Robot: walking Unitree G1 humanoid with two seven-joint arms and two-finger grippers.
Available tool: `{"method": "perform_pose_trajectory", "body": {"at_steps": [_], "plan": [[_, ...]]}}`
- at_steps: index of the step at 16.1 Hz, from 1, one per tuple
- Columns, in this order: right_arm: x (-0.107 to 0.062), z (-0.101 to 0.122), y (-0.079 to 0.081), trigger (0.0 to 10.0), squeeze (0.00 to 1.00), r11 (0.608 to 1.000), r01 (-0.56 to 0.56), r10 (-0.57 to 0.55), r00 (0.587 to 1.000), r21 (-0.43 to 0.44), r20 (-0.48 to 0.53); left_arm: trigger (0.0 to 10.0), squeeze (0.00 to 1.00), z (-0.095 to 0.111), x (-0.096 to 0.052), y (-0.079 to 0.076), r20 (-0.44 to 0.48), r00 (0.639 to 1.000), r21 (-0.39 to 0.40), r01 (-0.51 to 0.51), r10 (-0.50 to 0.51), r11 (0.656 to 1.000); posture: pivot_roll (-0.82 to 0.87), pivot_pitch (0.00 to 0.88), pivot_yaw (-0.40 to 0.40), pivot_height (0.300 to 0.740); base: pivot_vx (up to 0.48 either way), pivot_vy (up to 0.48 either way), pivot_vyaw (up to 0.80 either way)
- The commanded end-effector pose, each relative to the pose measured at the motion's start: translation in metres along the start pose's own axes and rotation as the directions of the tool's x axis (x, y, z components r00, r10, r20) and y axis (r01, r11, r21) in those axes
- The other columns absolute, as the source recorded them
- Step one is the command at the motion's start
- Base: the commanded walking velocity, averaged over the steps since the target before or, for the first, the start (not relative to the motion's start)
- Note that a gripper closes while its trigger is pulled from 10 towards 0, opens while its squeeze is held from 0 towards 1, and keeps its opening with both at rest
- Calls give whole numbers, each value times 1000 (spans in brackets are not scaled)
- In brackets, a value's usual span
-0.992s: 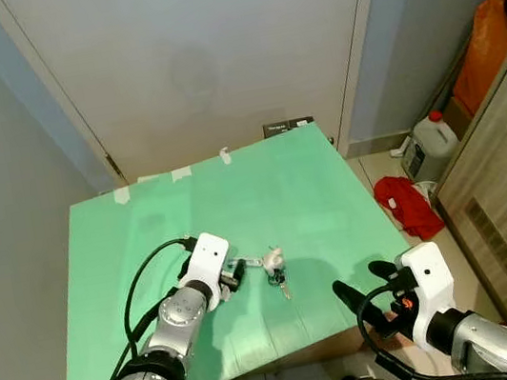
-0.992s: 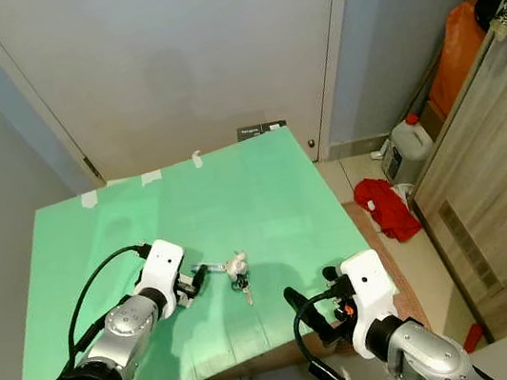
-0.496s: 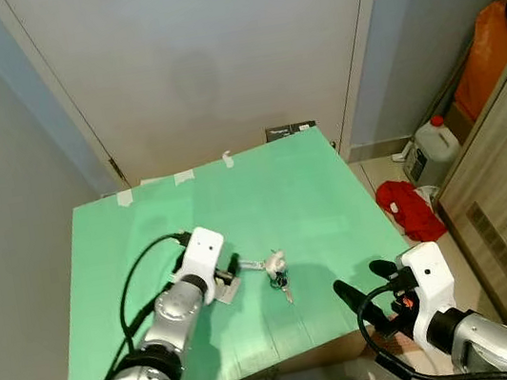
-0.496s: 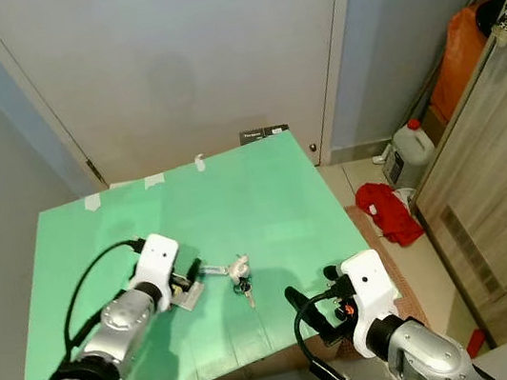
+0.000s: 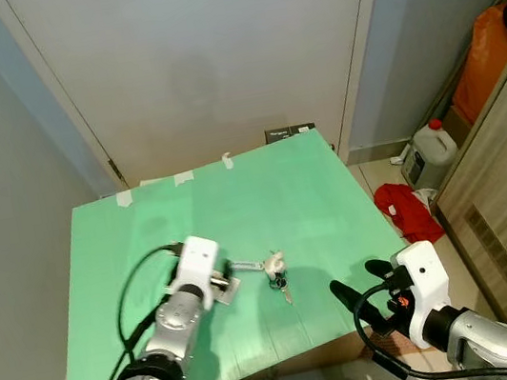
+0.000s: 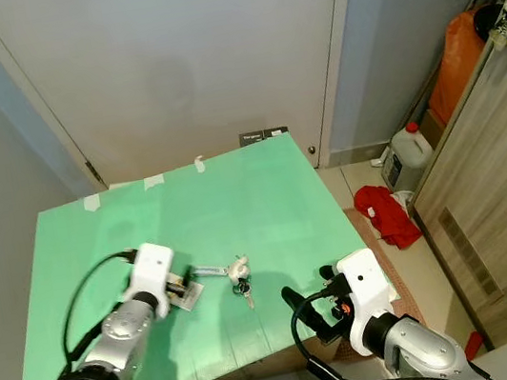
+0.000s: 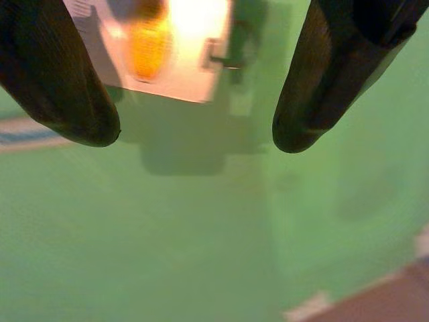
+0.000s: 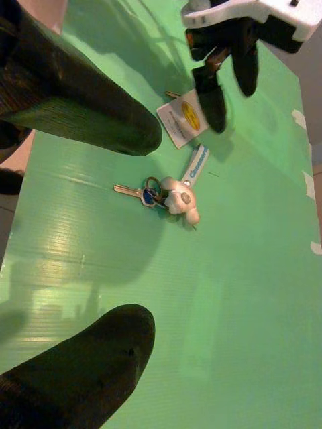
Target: Hang keys on a hook
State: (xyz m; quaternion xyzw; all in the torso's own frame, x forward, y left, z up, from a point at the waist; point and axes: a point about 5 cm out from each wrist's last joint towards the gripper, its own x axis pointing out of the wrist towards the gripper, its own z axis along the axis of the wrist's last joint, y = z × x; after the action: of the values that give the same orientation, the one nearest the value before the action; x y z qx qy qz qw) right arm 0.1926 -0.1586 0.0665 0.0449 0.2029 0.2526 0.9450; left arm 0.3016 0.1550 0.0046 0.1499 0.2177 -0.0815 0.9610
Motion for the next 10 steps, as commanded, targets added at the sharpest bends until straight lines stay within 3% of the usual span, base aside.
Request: {"method": "perform_pose_trajectory", "body": {"at_steps": [1, 3, 5, 7, 10], "plan": [[1, -2, 0, 10000, 0, 1000, -5, 5, 1000, 3, -4, 10000, 0, 0, 0, 2, 4, 999, -20, -49, 49, 999, -184, 71, 53, 740, 0, 0, 0], [5, -2, -2, 10000, 0, 1000, -5, 5, 1000, 3, -3, 10000, 0, -8, -5, -8, -1, 997, -58, -73, 73, 996, -164, 72, 41, 740, 0, 0, 0], [7, -1, -2, 10000, 0, 1000, -12, 12, 1000, 0, -5, 10000, 0, -11, -7, -8, -4, 995, -76, -97, 97, 992, -162, 73, 30, 740, 0, 0, 0], [4, 0, -5, 10000, 0, 1000, -18, 18, 1000, -11, -16, 10000, 0, -16, -7, 4, -33, 990, -105, -138, 136, 985, -172, 87, 11, 740, 0, 0, 0], [-7, -3, -9, 10000, 0, 1000, -15, 14, 999, -20, -44, 10000, 0, -18, -9, 10, -42, 980, -111, -197, 194, 974, -188, 106, -9, 740, 0, 0, 0]]}}
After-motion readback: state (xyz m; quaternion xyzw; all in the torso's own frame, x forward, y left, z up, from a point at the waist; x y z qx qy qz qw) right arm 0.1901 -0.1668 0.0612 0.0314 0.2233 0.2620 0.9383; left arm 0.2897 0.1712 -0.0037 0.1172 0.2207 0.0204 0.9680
